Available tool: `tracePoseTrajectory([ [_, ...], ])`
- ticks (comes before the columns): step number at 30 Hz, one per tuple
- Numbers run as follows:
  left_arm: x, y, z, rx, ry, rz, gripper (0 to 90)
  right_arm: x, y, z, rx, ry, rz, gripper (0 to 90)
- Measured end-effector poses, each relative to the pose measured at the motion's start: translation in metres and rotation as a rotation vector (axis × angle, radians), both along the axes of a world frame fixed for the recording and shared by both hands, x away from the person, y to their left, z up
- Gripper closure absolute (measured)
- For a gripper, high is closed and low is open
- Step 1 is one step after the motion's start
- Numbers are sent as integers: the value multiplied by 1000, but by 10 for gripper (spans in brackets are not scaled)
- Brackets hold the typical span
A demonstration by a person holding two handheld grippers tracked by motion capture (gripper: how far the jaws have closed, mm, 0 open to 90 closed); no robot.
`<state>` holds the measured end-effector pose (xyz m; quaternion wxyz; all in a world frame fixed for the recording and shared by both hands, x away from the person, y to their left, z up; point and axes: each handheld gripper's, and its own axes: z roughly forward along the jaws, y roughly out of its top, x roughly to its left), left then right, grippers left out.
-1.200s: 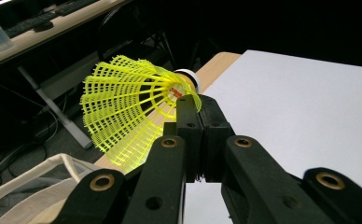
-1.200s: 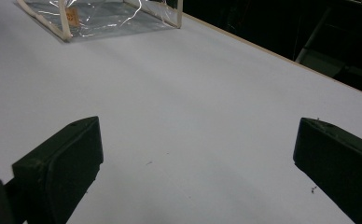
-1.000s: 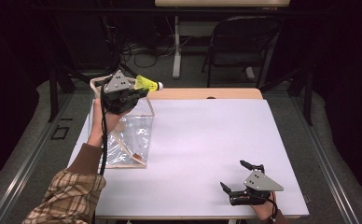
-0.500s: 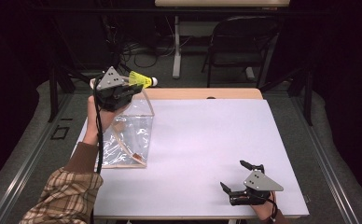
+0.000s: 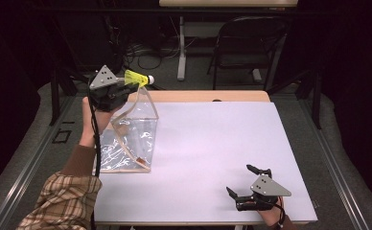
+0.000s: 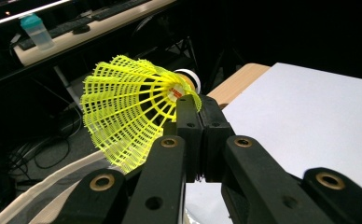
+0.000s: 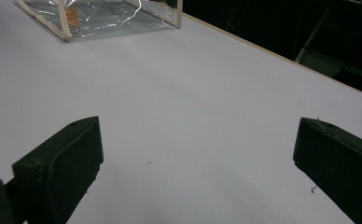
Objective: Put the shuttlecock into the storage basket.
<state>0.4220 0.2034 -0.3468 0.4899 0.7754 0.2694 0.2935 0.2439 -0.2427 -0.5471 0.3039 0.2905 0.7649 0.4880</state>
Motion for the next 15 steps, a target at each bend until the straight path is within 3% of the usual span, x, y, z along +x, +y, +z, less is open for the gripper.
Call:
tracePoseTrajectory([
  [15, 2, 15, 2, -16, 2, 35, 889, 0, 0, 0, -4, -1, -2, 10],
])
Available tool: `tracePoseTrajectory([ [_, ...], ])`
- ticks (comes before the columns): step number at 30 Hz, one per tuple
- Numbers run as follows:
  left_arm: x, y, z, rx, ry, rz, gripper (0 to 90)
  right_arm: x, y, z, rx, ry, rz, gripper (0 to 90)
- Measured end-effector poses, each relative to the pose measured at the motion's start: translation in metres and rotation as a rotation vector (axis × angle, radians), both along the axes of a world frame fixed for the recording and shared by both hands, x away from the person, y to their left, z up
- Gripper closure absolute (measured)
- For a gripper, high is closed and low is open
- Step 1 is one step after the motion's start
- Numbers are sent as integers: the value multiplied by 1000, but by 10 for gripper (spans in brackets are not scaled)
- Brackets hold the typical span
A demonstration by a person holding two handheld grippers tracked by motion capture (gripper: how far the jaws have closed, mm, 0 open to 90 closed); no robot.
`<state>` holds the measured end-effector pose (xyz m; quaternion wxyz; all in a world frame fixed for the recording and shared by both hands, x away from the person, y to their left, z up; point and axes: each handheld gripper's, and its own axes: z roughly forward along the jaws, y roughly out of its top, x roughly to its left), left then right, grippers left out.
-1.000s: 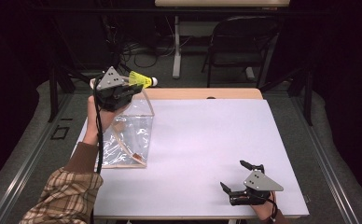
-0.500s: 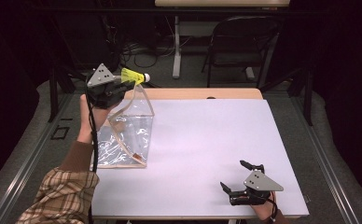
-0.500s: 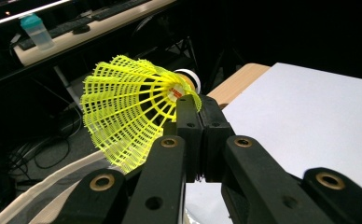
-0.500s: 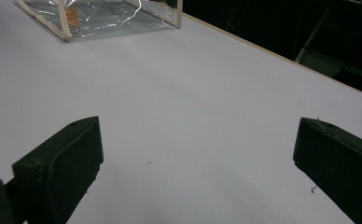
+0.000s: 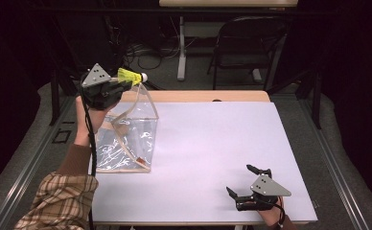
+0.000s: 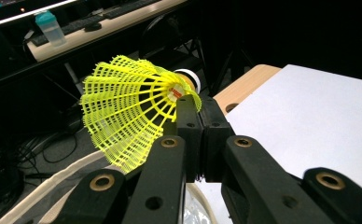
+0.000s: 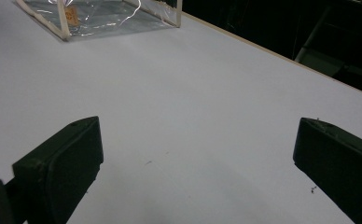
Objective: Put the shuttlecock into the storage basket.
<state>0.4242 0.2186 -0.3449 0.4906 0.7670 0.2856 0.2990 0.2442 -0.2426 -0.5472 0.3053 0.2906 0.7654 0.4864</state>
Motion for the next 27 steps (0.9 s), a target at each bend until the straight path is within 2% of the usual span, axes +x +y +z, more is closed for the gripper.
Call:
tracePoseTrajectory([
  [27, 5, 22, -2, -9, 8, 54, 889, 0, 0, 0, -2, 4, -1, 10],
])
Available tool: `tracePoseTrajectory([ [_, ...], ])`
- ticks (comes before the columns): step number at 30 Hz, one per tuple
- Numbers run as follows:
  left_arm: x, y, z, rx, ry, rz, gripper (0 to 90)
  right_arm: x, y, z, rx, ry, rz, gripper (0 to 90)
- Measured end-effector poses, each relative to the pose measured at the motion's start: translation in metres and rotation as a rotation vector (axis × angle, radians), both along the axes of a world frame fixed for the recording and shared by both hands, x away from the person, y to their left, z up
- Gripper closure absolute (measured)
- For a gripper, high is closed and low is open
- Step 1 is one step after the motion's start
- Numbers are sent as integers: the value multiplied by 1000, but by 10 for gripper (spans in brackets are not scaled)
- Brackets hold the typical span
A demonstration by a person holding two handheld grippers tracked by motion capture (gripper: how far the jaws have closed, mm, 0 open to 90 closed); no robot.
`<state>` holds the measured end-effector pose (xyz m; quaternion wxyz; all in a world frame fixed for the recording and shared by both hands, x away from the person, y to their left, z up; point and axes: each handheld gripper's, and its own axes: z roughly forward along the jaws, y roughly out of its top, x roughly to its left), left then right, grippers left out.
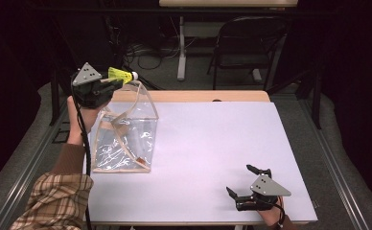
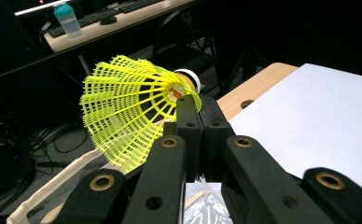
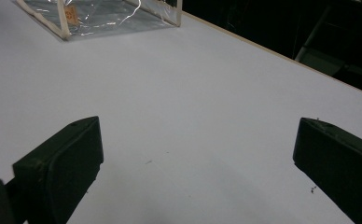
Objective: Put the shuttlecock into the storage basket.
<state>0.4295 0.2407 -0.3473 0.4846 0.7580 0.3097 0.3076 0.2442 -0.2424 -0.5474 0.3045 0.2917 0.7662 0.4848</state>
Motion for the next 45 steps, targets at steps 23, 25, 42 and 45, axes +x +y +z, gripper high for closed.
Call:
tracePoseTrajectory([
  [23, 8, 7, -10, 4, 16, 42, 889, 0, 0, 0, -1, 0, 0, 11],
  [25, 9, 8, -11, 6, 19, 44, 889, 0, 0, 0, -2, 1, 0, 11],
  [42, 14, 9, -20, 12, 36, 63, 889, 0, 0, 0, -1, 0, -1, 11],
  [45, 15, 10, -21, 13, 38, 65, 889, 0, 0, 0, -1, 0, -1, 11],
])
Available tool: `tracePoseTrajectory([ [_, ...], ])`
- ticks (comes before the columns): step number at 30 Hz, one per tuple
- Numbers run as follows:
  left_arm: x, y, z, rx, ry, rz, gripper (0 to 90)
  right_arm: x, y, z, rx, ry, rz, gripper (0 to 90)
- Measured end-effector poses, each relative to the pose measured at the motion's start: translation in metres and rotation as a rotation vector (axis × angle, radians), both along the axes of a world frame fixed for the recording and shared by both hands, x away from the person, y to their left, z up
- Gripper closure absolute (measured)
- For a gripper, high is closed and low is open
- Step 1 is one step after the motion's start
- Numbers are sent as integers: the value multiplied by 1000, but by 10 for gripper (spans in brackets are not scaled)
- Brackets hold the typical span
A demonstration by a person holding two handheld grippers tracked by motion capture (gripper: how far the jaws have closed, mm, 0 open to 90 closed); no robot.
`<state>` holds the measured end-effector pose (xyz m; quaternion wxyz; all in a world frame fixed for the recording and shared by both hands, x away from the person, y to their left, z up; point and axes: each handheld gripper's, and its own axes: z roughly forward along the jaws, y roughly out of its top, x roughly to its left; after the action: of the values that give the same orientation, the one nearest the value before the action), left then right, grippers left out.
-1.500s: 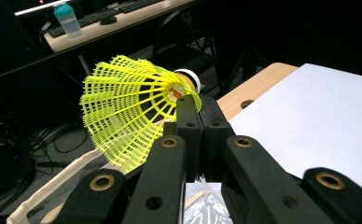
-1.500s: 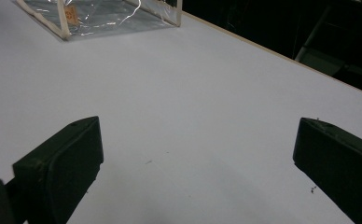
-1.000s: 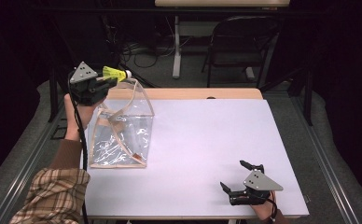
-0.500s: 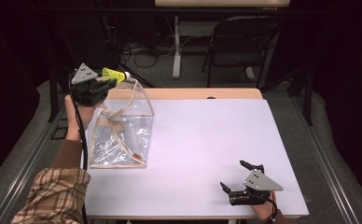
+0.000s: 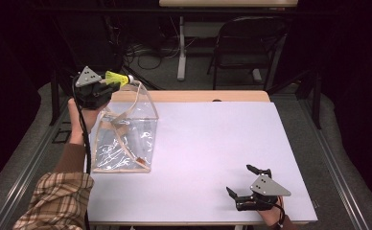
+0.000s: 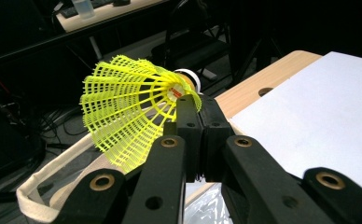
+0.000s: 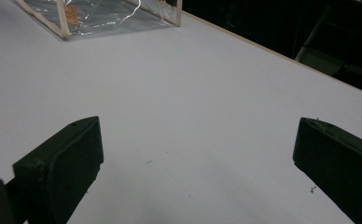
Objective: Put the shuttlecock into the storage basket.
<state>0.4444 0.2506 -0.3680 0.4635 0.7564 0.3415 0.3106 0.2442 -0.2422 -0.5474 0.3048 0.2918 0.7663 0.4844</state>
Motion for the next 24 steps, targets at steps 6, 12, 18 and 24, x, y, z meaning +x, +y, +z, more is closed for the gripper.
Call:
tracePoseTrajectory([
  [6, 1, 2, -2, -3, 7, 5, 889, 0, 0, 0, 0, 0, 0, 11],
  [12, 2, 2, -4, -1, 14, 4, 889, 0, 0, 0, 0, 0, -1, 11],
  [18, 3, 1, -9, 7, 24, 4, 889, 0, 0, 0, 1, 0, 0, 11],
  [24, 4, 4, -13, 5, 38, 8, 889, 0, 0, 0, 0, 0, -1, 11],
])
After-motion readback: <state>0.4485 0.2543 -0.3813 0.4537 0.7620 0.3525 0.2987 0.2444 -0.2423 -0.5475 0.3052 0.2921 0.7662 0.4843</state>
